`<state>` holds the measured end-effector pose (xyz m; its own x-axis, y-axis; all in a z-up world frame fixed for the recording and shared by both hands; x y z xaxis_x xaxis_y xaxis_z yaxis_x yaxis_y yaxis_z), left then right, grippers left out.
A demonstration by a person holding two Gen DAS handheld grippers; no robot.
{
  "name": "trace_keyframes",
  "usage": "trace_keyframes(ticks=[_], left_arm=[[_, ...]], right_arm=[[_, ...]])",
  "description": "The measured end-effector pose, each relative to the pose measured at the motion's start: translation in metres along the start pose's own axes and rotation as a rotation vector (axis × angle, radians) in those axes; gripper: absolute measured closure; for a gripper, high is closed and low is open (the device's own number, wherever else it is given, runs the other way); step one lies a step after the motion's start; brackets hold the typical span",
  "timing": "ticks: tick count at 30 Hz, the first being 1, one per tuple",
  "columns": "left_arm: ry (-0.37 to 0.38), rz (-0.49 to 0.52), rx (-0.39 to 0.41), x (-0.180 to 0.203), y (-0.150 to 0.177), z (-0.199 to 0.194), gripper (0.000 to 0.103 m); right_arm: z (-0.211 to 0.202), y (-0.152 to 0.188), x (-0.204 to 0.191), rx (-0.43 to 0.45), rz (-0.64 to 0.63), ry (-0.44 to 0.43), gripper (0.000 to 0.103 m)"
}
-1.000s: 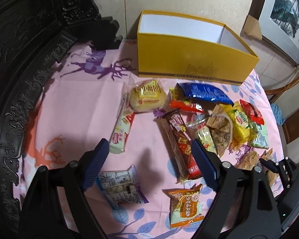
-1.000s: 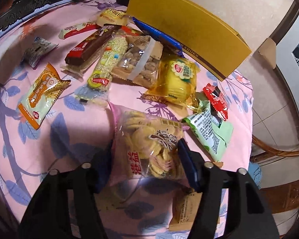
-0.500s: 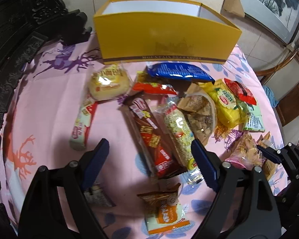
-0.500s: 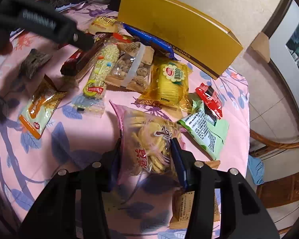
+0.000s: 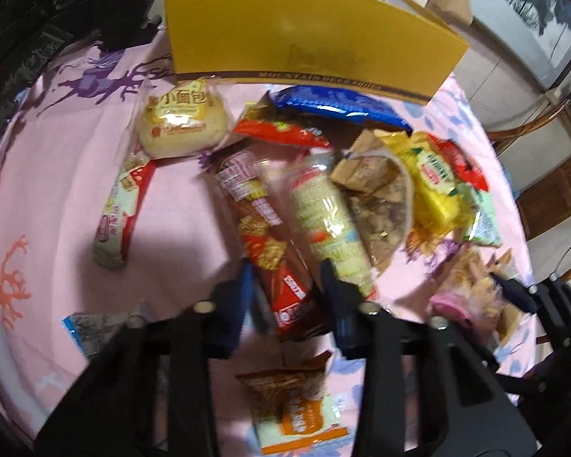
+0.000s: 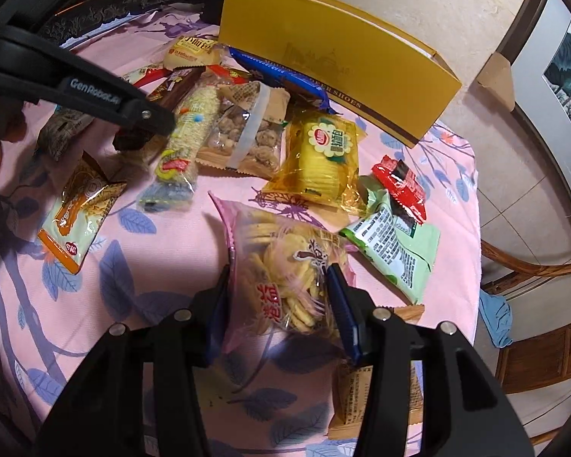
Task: Organize snacks
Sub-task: 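Grasp the brown chocolate wafer with left tool while right tool grasps pink cookie bag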
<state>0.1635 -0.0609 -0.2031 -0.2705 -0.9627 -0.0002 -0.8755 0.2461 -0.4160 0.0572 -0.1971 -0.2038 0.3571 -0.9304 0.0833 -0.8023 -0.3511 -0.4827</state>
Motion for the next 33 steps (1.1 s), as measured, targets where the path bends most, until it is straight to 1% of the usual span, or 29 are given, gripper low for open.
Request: trace_keyframes(ticks=[4, 6, 7, 9, 10, 12, 20, 23, 29, 30, 31, 32, 33], left_arm=[[0.042, -0.046, -0.018, -0.011, 0.002, 0.001, 0.077], [0.046, -0.038, -0.024, -0.012, 0.001, 0.003, 0.076], [0.041, -0.033, -0.027, -0.012, 0.001, 0.004, 0.074], [0.034, -0.038, -0.045, -0.009, 0.000, 0.009, 0.064], [0.032, -0.042, -0.049, -0.009, -0.001, 0.011, 0.063], [0.038, -0.047, -0.044, -0.008, -0.002, 0.011, 0.070], [0.034, -0.042, -0.003, -0.020, 0.001, -0.009, 0.078], [0.045, -0.052, 0.011, -0.024, 0.000, -0.016, 0.078], [0.053, -0.068, 0.001, -0.028, 0.003, -0.017, 0.078], [0.054, -0.063, -0.007, -0.027, 0.004, -0.015, 0.078], [0.067, -0.053, -0.035, -0.025, 0.006, -0.009, 0.078], [0.051, -0.046, -0.058, -0.024, 0.007, -0.003, 0.078], [0.042, -0.042, -0.066, -0.025, 0.009, 0.000, 0.074]], right_arm=[[0.000, -0.001, 0.001, -0.002, 0.004, -0.006, 0.053], [0.000, -0.001, 0.001, -0.006, -0.006, -0.004, 0.053], [0.000, -0.001, 0.000, -0.008, -0.012, -0.002, 0.053], [0.000, -0.002, 0.000, -0.010, -0.010, -0.002, 0.053], [0.000, -0.002, 0.000, -0.010, -0.004, -0.005, 0.053], [0.000, -0.003, 0.002, -0.011, 0.007, -0.010, 0.053], [0.000, -0.002, 0.001, -0.010, 0.014, -0.012, 0.054], [-0.003, -0.003, 0.002, -0.001, 0.018, -0.015, 0.056], [-0.004, -0.005, 0.002, -0.004, 0.019, -0.016, 0.056], [-0.004, -0.005, 0.002, -0.005, 0.022, -0.017, 0.056], [-0.004, -0.005, 0.002, -0.008, 0.022, -0.017, 0.056], [-0.003, -0.005, 0.002, -0.010, 0.017, -0.016, 0.056], [-0.003, -0.006, 0.001, -0.011, 0.014, -0.015, 0.056]])
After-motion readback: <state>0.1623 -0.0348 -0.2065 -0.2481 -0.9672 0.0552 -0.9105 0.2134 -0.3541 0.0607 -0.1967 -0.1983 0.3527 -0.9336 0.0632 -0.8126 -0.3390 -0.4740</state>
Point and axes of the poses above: each gripper's, at about its wrist camera, not at the fingertips, and z roughly the way its jaws point, x to its right, y to its underside, the point moved 3 cm from there along z, roughly the way its jaws point, and after that the axes turned 9 degrees about -y, right-handed, at the moved point
